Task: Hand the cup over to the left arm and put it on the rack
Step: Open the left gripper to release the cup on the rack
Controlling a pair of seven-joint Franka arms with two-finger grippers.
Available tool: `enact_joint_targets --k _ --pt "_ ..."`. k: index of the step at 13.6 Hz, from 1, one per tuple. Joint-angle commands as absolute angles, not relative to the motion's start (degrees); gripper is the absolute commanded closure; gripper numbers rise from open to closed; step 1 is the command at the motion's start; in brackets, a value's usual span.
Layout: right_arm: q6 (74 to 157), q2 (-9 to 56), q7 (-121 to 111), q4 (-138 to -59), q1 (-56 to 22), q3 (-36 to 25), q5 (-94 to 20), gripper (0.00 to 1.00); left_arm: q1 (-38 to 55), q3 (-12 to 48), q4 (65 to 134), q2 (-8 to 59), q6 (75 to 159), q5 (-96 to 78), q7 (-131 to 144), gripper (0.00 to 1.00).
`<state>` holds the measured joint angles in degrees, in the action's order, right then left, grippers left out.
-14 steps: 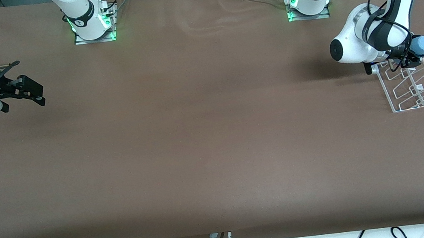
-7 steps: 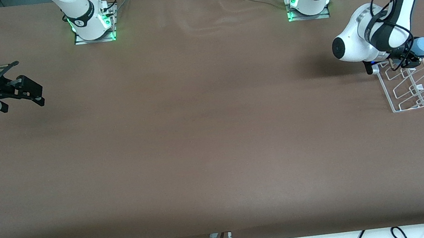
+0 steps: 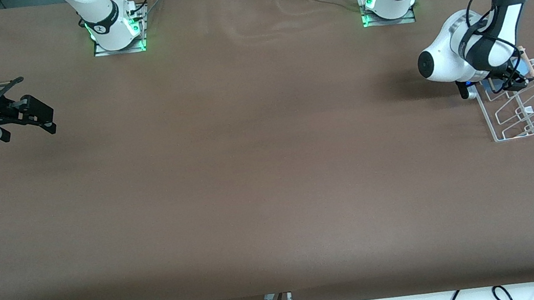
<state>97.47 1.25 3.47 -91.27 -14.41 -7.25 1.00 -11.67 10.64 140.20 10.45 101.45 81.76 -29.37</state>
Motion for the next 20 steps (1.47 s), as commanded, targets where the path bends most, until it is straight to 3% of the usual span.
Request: enact_joint_targets --k 1,7,12,15,18,20 --pt "97.38 1.85 3.34 -89.82 -13.89 -7.12 0.88 0.01 -11.51 11.25 135.8 10.9 101.43 76.93 -29.36 0.0" --pt "97.38 1.93 3.52 -89.82 -13.98 -7.03 0.88 0.01 -11.51 11.78 115.97 9.32 98.28 40.58 -29.44 0.0" --pt "97.38 2.11 3.25 -89.82 -14.41 -7.03 1.14 0.01 -10.28 11.78 99.08 7.83 93.88 20.26 -28.65 0.0" --pt "97.47 2.81 3.6 -89.82 -14.33 -7.03 0.88 0.01 -7.58 11.69 88.11 8.43 83.37 12.5 -19.22 0.0" --pt "97.82 2.9 3.43 -89.82 -14.59 -6.94 0.88 0.01 -5.71 9.86 83.42 7.91 81.73 4.6 -5.74 0.0" --pt "97.48 2.99 1.07 -90.09 -14.33 -6.94 1.14 0.01 -2.58 4.95 81.57 7.73 82.35 0.19 0.14 0.0"
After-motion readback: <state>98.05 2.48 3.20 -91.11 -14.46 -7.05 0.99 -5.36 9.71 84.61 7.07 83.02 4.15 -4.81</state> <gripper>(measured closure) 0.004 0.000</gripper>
